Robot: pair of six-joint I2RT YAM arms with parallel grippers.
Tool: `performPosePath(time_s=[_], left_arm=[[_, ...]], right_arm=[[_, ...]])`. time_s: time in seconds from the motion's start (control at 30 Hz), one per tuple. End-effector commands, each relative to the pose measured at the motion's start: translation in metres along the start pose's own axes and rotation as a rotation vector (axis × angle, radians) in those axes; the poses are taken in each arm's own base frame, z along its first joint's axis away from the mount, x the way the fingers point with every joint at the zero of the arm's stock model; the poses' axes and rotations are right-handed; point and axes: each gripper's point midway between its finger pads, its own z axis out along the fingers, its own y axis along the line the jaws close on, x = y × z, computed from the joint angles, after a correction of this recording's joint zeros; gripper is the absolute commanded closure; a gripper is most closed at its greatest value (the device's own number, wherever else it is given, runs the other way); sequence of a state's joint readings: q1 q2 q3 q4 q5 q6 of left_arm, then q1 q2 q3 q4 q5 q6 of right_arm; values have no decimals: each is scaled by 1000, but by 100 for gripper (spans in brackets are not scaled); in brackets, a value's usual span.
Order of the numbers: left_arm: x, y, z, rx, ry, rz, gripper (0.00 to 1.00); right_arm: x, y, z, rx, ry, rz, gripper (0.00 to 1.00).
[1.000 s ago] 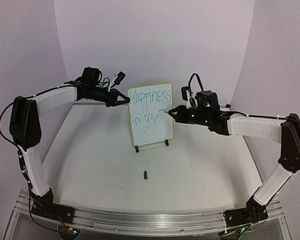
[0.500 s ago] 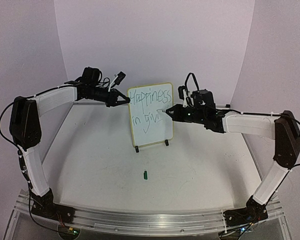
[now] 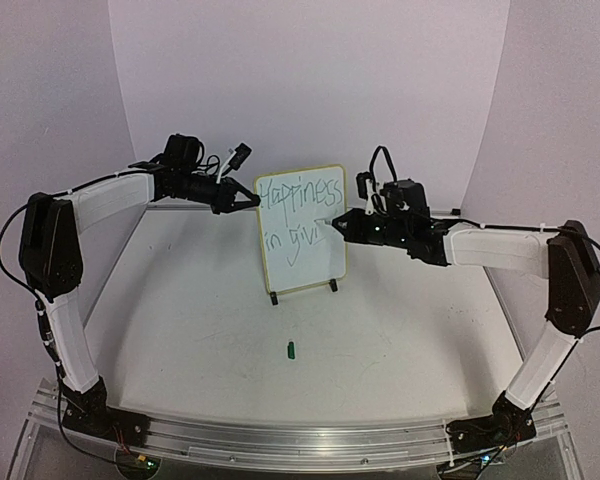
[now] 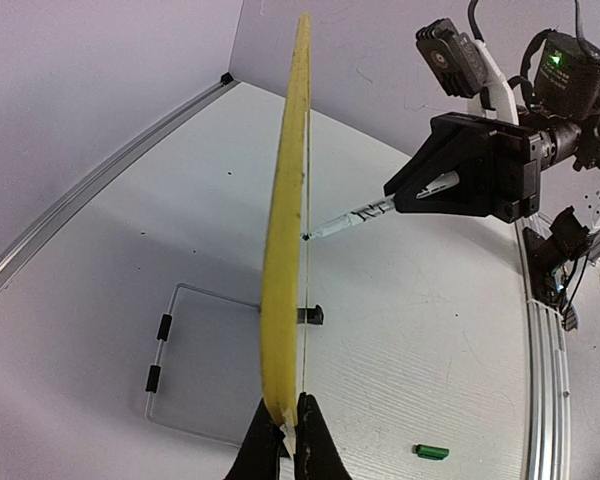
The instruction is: Write a sentence on the whiteboard
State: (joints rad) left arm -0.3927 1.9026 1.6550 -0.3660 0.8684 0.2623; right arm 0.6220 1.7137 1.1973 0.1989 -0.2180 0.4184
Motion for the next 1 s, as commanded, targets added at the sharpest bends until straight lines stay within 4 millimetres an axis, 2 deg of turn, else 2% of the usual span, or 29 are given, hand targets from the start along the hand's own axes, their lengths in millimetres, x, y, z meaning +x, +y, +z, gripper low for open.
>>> performPosePath(time_s=[0.0,0.13,0.3,0.97], left_arm=[[56,-11,13,28,162,-135,100],[56,-12,13,30,161,-134,100],[56,-13,13,30,162,-132,100],[57,-12,14,26,166,-130,100]], right_arm=[[-25,6,-17,-7,-70,-29,100],[-17,2,-27,8,-64,-21,100],[-5,-4,-21,13,-33,-4,100],[-12,-20,-4,51,-37,7,100]])
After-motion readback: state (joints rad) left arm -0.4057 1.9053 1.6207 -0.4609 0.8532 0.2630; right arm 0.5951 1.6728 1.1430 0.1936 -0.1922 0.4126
